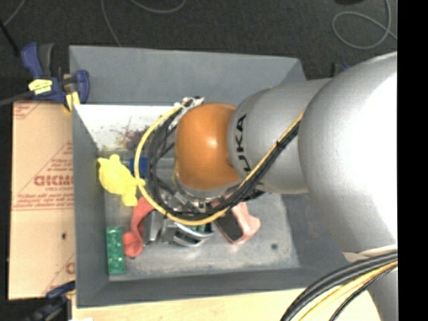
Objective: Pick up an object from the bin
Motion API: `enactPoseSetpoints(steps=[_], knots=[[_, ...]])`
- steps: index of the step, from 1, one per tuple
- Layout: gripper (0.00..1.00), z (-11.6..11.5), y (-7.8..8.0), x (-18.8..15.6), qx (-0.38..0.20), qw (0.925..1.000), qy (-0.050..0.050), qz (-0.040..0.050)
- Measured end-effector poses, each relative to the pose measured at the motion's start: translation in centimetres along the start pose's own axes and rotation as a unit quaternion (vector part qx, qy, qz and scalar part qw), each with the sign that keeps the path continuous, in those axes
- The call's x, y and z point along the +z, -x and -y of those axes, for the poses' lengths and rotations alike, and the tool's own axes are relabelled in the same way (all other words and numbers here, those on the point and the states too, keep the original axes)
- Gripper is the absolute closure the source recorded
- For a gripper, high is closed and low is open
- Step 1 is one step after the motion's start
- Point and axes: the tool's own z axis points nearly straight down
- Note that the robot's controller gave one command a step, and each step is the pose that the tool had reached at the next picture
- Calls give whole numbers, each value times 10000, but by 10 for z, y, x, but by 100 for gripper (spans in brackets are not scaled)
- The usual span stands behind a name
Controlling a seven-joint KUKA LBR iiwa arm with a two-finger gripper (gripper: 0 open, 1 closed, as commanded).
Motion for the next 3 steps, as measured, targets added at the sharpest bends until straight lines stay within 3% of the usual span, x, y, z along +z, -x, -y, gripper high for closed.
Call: enactPoseSetpoints(steps=[1,3], knots=[[100,4,1,33,500,9987,20,40],[100,3,0,26,525,9986,11,33]])
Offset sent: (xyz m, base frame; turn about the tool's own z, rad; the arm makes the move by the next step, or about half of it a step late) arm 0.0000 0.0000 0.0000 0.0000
